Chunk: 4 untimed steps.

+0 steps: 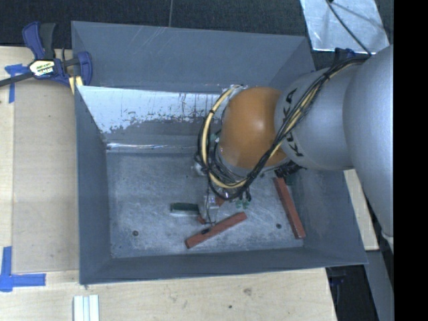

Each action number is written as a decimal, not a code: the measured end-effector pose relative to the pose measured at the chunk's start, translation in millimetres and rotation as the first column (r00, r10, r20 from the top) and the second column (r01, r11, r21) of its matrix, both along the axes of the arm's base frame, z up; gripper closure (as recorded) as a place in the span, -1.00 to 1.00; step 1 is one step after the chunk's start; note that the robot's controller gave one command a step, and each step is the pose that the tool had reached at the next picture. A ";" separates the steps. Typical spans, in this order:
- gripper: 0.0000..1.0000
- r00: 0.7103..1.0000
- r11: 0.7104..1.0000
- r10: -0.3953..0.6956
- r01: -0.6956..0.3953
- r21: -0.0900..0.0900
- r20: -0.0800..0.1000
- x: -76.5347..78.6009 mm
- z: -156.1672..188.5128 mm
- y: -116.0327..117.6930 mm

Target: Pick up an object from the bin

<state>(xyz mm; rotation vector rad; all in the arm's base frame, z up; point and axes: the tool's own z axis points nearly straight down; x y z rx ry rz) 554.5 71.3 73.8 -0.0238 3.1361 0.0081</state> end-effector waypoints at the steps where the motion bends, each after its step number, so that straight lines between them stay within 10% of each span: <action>1: -1.00 0.996 0.996 0.093 -0.093 -0.005 -0.003 -27.1 -2.8 36.0; 2: 1.00 0.996 0.996 0.089 -0.089 -0.003 0.003 -25.3 -1.9 35.2; 3: 1.00 0.996 0.996 0.087 -0.086 -0.004 0.007 -8.9 123.9 39.2; 4: 1.00 0.899 0.899 0.438 -0.438 -0.006 0.004 -21.2 207.0 101.6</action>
Offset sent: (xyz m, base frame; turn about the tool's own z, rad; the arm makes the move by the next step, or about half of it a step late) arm -0.0278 0.0348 -0.0038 -0.0918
